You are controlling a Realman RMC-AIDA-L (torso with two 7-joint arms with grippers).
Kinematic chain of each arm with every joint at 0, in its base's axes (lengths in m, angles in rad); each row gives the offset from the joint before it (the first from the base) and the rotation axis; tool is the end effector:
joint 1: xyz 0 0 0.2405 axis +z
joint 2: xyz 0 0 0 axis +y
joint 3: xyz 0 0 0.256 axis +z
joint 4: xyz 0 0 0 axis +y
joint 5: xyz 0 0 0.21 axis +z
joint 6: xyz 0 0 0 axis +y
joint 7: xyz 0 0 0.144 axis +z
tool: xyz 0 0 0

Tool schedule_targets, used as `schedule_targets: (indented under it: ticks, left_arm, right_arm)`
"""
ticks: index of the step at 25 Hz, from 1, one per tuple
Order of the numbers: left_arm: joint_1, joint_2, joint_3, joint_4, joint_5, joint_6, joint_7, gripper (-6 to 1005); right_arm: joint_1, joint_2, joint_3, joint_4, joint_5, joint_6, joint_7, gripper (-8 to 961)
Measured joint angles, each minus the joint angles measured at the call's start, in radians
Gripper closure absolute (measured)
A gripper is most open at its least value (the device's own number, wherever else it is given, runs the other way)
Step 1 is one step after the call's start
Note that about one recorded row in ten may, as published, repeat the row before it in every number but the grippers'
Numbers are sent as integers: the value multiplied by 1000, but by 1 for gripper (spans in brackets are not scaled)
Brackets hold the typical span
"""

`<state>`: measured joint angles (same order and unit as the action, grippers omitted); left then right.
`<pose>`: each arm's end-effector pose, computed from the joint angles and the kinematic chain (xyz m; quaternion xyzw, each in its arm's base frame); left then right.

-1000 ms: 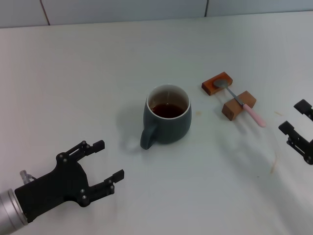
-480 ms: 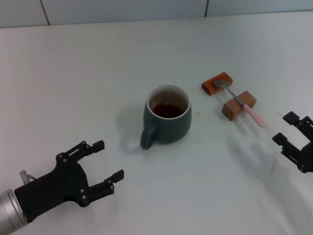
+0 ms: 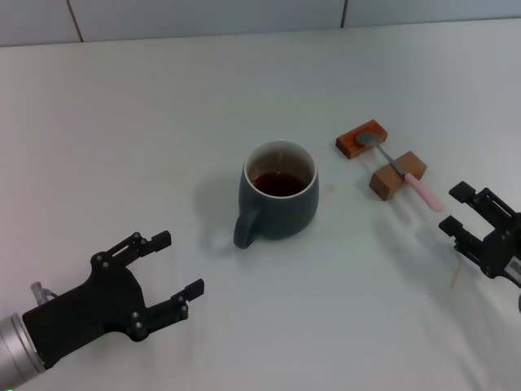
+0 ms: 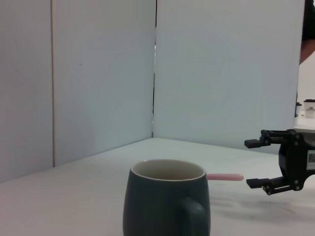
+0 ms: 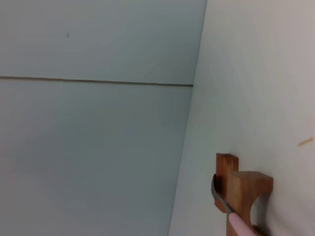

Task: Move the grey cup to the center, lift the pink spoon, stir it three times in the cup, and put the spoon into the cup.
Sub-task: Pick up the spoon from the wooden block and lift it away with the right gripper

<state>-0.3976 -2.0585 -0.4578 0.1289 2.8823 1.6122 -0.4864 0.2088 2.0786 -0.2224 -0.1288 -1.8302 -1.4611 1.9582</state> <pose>-0.3197 0.2237 -0.0568 -0.9141 -0.1244 -0.3104 0.2293 0.3687 0.2144 -0.0281 -0.4545 0.7226 0.5049 0.1279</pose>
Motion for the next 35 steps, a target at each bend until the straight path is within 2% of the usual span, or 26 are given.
schedule_targets:
  ticks: [15,35]
  left_arm:
    - [3,0,-5,0,0,-3,-3,186]
    - [13,-2,-25,-2,-2,0,-3,186]
  right_arm:
    - [68,0,0,23,-10,77,-9,205]
    - [107,0,0,28,-11,117,-9,206]
